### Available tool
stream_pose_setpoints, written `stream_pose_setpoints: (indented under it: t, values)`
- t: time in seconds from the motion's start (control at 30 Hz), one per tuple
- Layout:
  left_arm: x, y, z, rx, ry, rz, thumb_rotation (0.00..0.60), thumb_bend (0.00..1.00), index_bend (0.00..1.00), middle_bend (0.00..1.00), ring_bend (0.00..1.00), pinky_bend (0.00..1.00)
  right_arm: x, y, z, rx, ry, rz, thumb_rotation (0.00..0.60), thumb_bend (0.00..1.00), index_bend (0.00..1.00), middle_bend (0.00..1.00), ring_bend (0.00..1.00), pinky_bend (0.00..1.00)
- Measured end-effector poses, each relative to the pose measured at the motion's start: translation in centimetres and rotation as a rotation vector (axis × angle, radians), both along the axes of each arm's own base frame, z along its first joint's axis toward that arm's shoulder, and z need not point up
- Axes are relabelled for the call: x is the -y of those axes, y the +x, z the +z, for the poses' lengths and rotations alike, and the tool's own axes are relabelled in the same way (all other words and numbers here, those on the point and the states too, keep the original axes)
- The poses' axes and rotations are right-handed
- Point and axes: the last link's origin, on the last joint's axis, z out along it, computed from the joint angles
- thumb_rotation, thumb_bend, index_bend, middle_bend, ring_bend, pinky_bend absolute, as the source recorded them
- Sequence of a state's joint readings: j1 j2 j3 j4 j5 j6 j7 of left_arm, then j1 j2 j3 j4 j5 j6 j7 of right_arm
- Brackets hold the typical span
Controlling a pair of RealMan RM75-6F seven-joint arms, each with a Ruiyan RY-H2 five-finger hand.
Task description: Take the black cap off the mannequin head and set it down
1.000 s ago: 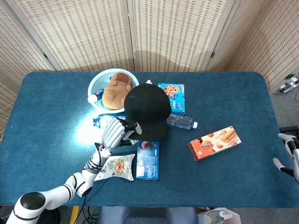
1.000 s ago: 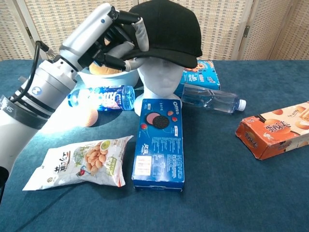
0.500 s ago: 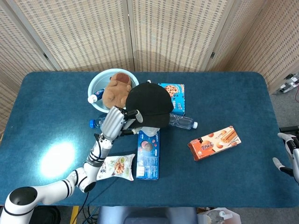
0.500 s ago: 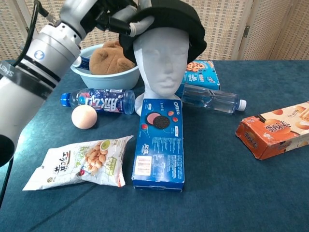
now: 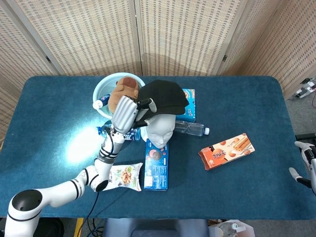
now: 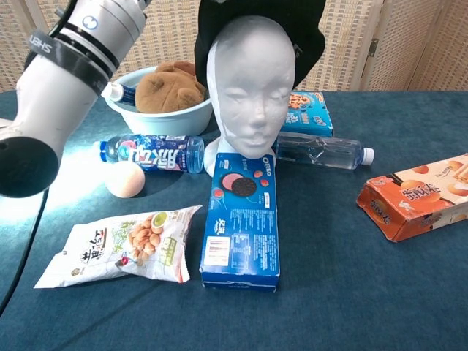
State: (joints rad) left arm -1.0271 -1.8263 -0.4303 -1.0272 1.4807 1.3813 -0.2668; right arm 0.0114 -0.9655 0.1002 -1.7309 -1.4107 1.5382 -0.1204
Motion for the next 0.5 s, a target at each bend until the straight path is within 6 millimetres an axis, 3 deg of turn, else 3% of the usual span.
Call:
stream_pose_setpoints:
  t: [0.23, 0.5]
  values:
    - [-1.9, 0.9, 1.9, 0.018, 0.079, 0.047, 0.6, 0.34, 0.62, 1.0, 1.0, 1.0, -0.3, -0.2, 0.2, 0.004, -0.007, -0.006, 0.6, 0.21, 0.25, 0.3, 0.21, 0.3]
    - [-3.1, -1.3, 5.3, 0.05, 0.168, 0.072, 0.6, 0.34, 0.62, 1.0, 1.0, 1.0, -0.4, -0.5, 0.3, 0.011, -0.007, -0.008, 0.6, 0.21, 0.25, 0.3, 0.21, 0.3]
